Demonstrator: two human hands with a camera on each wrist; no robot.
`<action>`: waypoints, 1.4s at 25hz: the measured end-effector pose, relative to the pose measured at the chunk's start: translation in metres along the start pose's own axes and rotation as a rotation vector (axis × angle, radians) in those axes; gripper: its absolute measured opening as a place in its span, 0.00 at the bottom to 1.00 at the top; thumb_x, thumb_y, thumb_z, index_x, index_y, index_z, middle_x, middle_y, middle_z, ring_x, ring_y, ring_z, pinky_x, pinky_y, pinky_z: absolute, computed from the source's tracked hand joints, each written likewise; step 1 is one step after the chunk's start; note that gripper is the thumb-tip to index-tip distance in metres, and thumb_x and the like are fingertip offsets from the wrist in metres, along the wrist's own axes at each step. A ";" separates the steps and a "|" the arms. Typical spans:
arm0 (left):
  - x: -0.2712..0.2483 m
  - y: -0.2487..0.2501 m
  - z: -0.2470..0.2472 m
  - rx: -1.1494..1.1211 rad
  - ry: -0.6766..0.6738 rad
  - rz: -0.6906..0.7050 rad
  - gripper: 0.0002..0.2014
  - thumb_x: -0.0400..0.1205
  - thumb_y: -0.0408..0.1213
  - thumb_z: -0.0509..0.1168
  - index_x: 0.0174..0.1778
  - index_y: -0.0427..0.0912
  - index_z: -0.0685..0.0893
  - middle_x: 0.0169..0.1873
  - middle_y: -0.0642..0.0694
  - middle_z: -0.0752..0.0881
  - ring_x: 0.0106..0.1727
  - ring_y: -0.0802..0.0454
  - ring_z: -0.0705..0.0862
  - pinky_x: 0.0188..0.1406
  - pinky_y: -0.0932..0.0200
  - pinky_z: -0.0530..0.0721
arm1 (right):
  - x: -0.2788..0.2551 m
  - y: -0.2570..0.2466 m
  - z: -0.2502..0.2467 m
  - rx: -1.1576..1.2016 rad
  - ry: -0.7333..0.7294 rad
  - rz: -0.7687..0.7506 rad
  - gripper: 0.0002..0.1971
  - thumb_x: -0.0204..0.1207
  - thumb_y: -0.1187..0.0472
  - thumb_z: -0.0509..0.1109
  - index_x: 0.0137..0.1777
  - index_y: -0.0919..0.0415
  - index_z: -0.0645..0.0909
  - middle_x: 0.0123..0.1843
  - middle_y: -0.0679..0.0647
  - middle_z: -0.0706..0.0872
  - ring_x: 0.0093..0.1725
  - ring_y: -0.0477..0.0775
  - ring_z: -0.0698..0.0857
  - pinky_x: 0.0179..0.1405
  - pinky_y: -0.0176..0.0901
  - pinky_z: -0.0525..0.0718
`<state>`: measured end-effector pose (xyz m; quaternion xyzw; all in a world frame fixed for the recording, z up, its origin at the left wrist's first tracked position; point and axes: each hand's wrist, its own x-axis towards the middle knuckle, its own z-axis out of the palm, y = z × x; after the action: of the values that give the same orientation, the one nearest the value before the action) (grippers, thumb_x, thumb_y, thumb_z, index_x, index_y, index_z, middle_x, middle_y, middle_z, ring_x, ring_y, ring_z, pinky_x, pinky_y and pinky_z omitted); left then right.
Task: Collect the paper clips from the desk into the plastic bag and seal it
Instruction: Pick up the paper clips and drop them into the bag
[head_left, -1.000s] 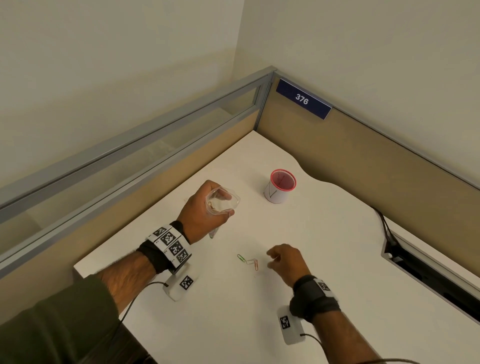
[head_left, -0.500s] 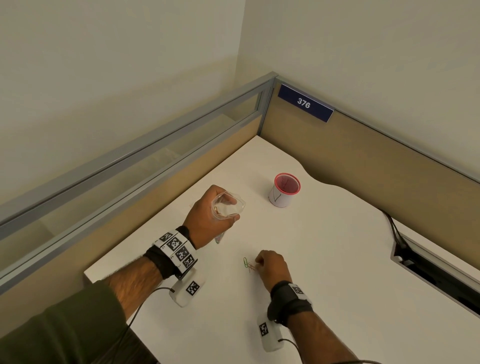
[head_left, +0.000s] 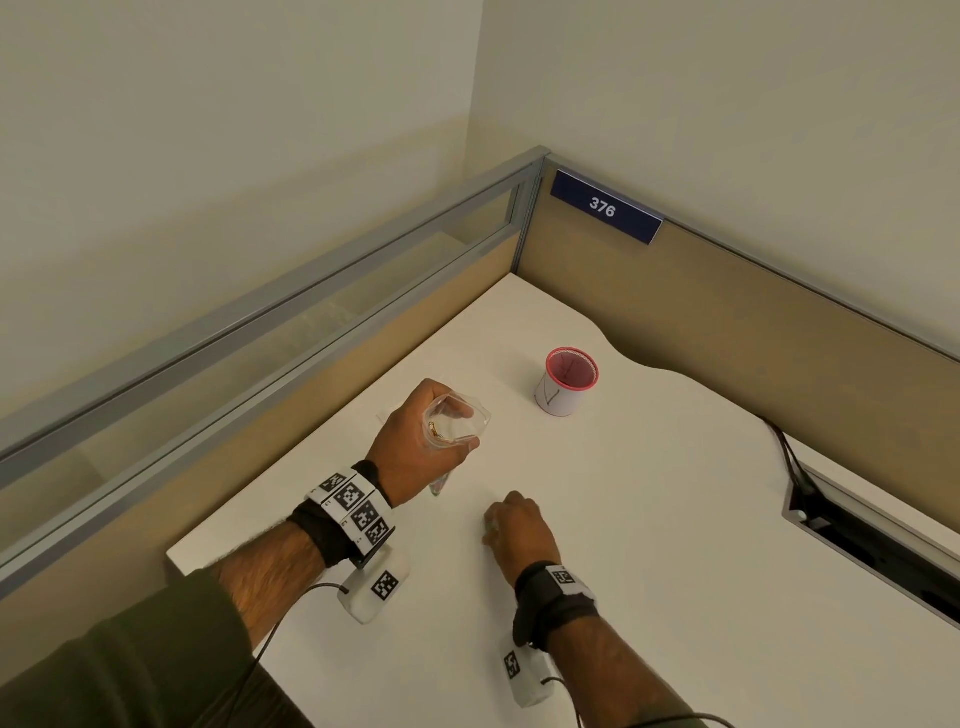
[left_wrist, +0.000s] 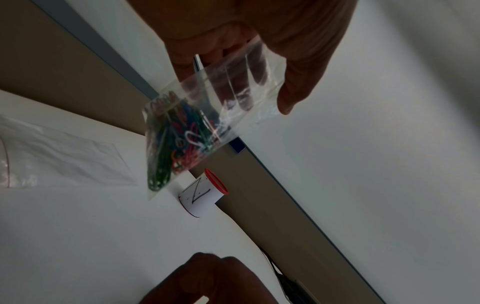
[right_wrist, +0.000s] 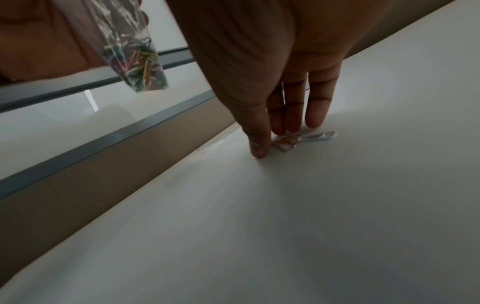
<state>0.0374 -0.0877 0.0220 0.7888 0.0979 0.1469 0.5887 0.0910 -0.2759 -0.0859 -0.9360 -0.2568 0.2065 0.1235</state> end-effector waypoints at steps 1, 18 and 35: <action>0.000 0.000 0.000 -0.001 0.003 -0.002 0.22 0.72 0.40 0.77 0.59 0.42 0.78 0.56 0.52 0.86 0.64 0.58 0.84 0.67 0.60 0.81 | -0.001 0.002 0.000 -0.014 0.010 -0.020 0.08 0.76 0.62 0.67 0.53 0.58 0.83 0.56 0.55 0.81 0.58 0.61 0.79 0.54 0.50 0.81; -0.001 -0.001 0.002 -0.020 -0.004 0.018 0.22 0.70 0.40 0.76 0.58 0.41 0.79 0.55 0.51 0.86 0.61 0.61 0.85 0.64 0.67 0.80 | -0.008 0.021 -0.008 -0.119 -0.001 0.059 0.10 0.81 0.59 0.62 0.55 0.63 0.82 0.57 0.59 0.83 0.57 0.61 0.82 0.56 0.50 0.82; 0.003 -0.004 0.001 -0.003 -0.003 0.003 0.20 0.75 0.32 0.79 0.58 0.42 0.78 0.56 0.51 0.86 0.63 0.60 0.84 0.64 0.66 0.80 | -0.029 -0.020 -0.117 0.349 0.335 -0.081 0.03 0.73 0.59 0.72 0.39 0.55 0.82 0.39 0.49 0.86 0.38 0.50 0.82 0.39 0.42 0.82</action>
<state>0.0402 -0.0866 0.0182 0.7883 0.0955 0.1469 0.5899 0.1126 -0.2891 0.0336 -0.9107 -0.2303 0.0844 0.3324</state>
